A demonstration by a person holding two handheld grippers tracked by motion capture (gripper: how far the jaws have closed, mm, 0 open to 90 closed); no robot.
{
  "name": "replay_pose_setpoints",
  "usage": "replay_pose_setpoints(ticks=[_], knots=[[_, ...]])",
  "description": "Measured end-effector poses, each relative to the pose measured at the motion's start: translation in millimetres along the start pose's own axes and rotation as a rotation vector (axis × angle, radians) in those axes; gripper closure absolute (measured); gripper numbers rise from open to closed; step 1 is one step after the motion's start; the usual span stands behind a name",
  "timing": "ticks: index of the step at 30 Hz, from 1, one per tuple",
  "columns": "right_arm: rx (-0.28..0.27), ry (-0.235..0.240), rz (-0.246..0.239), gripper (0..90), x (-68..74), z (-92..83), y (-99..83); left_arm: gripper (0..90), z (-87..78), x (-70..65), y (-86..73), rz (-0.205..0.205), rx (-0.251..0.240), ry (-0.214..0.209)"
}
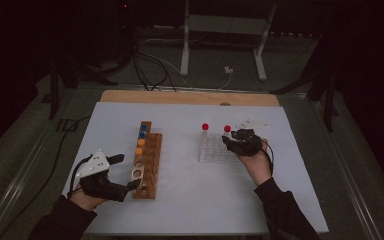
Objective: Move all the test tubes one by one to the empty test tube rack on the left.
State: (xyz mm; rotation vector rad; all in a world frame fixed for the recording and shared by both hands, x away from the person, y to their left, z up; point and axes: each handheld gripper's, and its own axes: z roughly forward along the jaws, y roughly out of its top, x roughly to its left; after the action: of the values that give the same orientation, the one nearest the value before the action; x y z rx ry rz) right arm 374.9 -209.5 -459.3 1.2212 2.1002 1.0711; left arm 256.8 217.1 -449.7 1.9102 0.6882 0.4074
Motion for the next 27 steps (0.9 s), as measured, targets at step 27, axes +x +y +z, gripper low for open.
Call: replay_pose_setpoints(ticks=[27], knots=[[-0.049,-0.03,-0.036,74.8,1.0,-22.3,21.8,2.6,-0.2,-1.6,3.8,0.0,0.009,-0.039]])
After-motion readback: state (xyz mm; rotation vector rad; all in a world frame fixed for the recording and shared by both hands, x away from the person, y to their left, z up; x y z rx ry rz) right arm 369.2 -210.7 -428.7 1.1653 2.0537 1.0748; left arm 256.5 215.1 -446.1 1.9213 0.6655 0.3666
